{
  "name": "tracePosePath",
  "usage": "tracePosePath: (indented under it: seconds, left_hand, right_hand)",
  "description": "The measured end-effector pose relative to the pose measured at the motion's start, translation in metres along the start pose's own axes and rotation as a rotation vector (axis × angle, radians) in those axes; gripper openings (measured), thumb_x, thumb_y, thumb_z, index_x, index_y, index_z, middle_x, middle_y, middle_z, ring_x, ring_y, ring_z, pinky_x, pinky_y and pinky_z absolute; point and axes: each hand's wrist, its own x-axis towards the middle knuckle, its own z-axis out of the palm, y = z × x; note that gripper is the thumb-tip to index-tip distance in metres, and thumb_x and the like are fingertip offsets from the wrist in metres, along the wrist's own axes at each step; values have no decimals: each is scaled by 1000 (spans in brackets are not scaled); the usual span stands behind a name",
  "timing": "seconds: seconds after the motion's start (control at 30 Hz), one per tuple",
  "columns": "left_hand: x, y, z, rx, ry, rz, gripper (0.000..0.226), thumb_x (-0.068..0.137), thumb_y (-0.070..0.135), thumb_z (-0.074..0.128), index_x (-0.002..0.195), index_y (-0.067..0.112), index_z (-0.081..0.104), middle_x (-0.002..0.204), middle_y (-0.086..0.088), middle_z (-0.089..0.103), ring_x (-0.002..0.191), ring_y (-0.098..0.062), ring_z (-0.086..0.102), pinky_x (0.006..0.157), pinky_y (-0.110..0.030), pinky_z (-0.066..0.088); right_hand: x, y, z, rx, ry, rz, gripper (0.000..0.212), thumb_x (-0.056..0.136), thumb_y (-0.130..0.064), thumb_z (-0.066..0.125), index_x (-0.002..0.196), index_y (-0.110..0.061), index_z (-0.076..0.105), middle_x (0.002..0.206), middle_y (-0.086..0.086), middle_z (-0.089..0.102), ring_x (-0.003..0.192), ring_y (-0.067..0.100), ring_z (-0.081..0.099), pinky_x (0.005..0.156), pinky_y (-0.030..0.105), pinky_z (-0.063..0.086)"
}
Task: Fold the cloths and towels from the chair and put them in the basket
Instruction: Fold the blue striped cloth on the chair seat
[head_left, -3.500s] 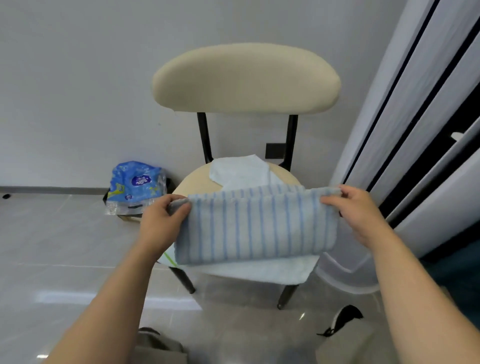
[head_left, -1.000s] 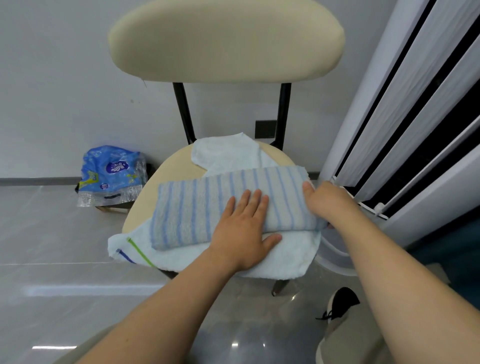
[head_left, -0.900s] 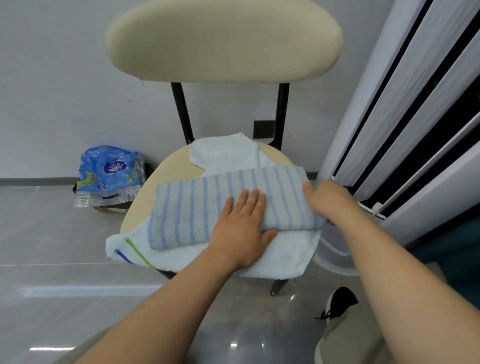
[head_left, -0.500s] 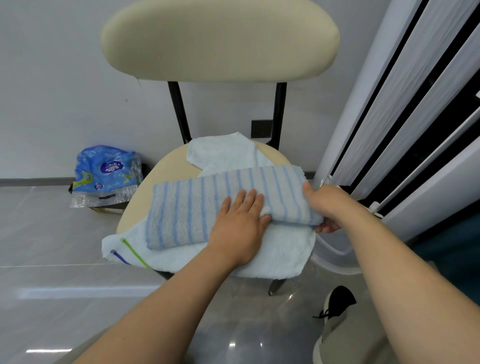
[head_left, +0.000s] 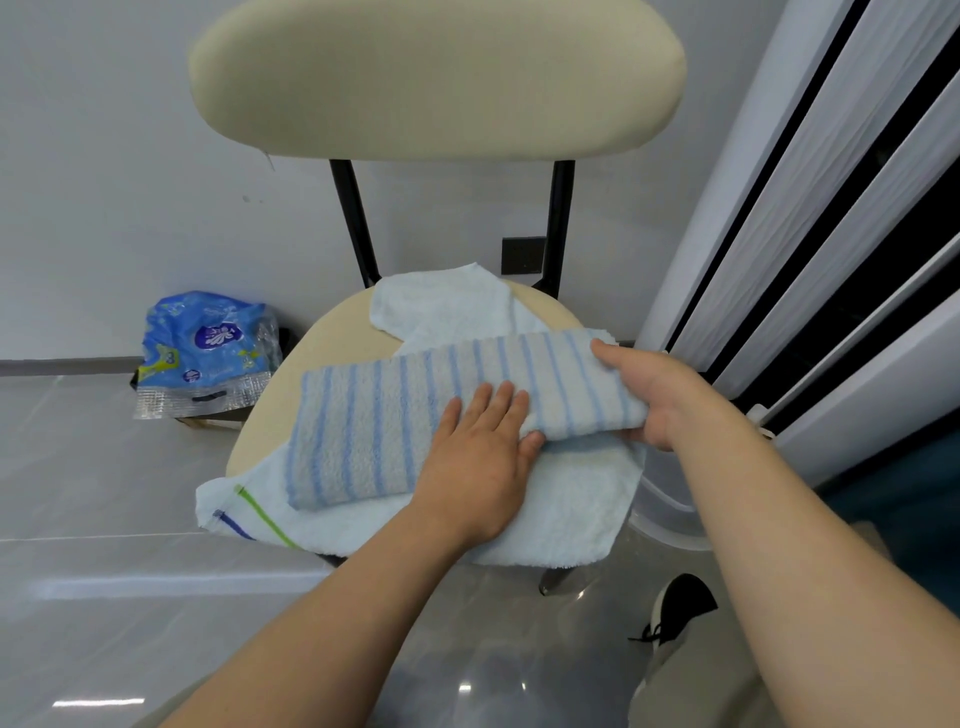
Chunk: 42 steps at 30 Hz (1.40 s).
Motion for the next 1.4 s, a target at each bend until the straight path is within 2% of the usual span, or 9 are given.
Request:
tracePosePath:
  seconds: [0.13, 0.33, 0.5, 0.87, 1.0, 1.1, 1.17, 1.27, 1.4]
  left_hand:
    - [-2, 2, -3, 36, -55, 20, 81, 92, 67, 0, 159, 21, 6, 167, 3, 0, 153, -16, -7, 124, -42, -4]
    - [13, -15, -27, -45, 103, -28, 63, 103, 53, 17, 155, 20, 29, 163, -2, 24, 150, -19, 21, 120, -41, 20]
    - [24, -31, -27, 56, 74, -138, 65, 103, 53, 14, 159, 21, 5, 167, -1, 2, 153, -20, -3, 124, -45, 3]
    - [44, 16, -21, -87, 103, -112, 80, 93, 63, 0, 159, 18, -3, 167, -3, -5, 153, -21, -9, 124, -45, -2]
    - [50, 26, 1, -55, 85, -112, 91, 83, 65, -12, 158, 15, 1, 167, -6, 1, 153, -24, -4, 123, -47, -1]
    - [50, 26, 13, 57, 29, -119, 93, 82, 63, -15, 158, 13, 1, 166, -9, -2, 153, -25, -7, 123, -48, -3]
    - [49, 24, 7, -20, 4, -105, 91, 84, 64, -8, 159, 14, 2, 166, -8, -2, 153, -24, -6, 123, -46, -3]
    - [48, 8, -20, -361, 88, -98, 65, 102, 44, 37, 157, 15, 19, 165, -5, 15, 152, -19, 12, 122, -32, 8]
    - [30, -46, -59, -455, 420, -334, 36, 92, 15, 57, 126, 21, 64, 122, 6, 66, 109, -14, 61, 84, -15, 36]
  right_hand:
    - [-4, -4, 3, -45, -56, 1, 28, 89, -43, 71, 102, -18, 69, 90, 4, 77, 83, 23, 73, 76, 37, 58]
    - [-3, -15, -3, -383, 24, -270, 17, 86, -30, 74, 98, -19, 72, 101, 1, 75, 92, 21, 72, 89, 41, 57]
    - [-29, -35, 20, -438, -13, -538, 15, 93, -27, 63, 104, -21, 71, 101, -4, 74, 94, 18, 71, 94, 43, 55]
    - [-76, -56, -3, -563, 204, -741, 29, 85, -41, 57, 96, -15, 65, 92, 2, 72, 87, 26, 69, 84, 50, 56]
    - [-74, -50, -5, -690, 229, -721, 23, 92, -37, 58, 89, -14, 63, 84, 1, 68, 81, 23, 65, 70, 35, 51]
    - [-69, -43, 5, -768, 188, -649, 22, 93, -33, 58, 90, -13, 65, 82, 5, 67, 80, 25, 65, 69, 37, 52]
    - [-68, -40, 13, -754, 159, -641, 23, 93, -31, 59, 91, -8, 66, 81, 10, 68, 80, 27, 65, 70, 38, 52]
    - [-71, -39, 29, -700, 129, -663, 24, 90, -28, 62, 88, -4, 66, 80, 14, 68, 75, 26, 65, 63, 34, 47]
    - [-74, -33, 62, -651, 58, -661, 24, 87, -28, 63, 89, -5, 67, 84, 10, 70, 80, 27, 67, 72, 38, 53]
